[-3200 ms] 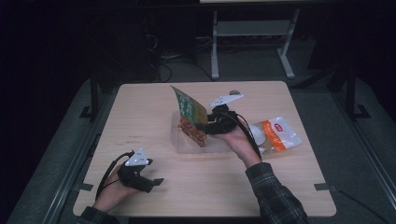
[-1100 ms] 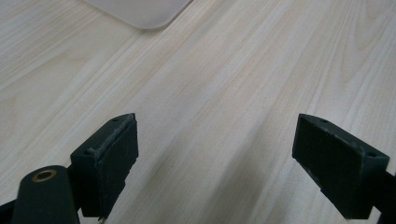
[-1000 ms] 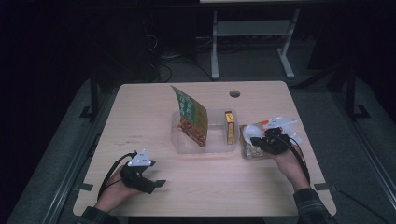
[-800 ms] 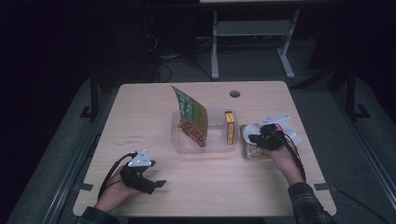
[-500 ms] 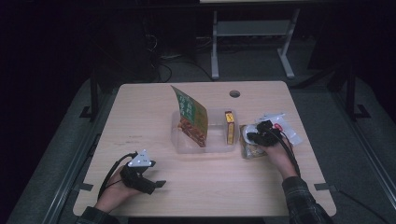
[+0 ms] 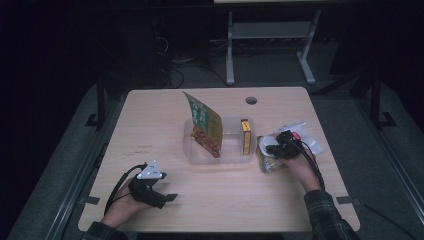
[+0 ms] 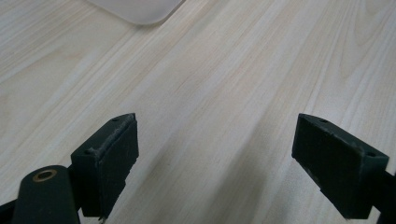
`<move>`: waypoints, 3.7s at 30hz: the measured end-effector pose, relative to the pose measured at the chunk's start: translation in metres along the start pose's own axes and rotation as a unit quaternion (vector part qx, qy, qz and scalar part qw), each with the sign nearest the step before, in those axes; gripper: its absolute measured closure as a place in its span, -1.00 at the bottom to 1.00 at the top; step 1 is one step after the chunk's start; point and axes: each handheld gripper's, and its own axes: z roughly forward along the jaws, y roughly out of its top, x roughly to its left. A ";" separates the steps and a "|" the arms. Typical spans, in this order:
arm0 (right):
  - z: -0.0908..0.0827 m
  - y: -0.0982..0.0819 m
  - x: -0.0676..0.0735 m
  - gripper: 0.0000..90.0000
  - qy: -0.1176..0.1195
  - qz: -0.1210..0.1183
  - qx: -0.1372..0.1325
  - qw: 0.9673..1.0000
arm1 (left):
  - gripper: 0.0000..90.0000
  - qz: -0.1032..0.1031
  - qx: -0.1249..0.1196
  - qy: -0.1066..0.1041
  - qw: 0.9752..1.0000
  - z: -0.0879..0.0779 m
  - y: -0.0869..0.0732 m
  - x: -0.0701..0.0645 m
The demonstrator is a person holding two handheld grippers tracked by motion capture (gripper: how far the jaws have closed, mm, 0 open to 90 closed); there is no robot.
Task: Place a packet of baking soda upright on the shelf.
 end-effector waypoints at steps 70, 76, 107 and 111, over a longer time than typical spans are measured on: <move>-0.008 -0.036 0.147 1.00 0.193 -0.238 0.030 0.951 | -0.68 0.005 0.008 -0.005 1.000 0.002 0.001 -0.003; -0.022 -0.038 0.120 1.00 0.157 -0.176 0.019 0.972 | -0.68 0.005 0.002 -0.005 1.000 0.002 0.000 -0.002; -0.015 -0.027 0.123 0.55 0.147 -0.167 -0.013 0.975 | -0.68 0.015 -0.010 -0.017 1.000 0.003 0.008 -0.007; -0.025 -0.035 0.109 0.21 0.119 -0.150 -0.025 0.981 | -0.68 0.013 -0.024 -0.025 0.999 0.005 0.016 -0.010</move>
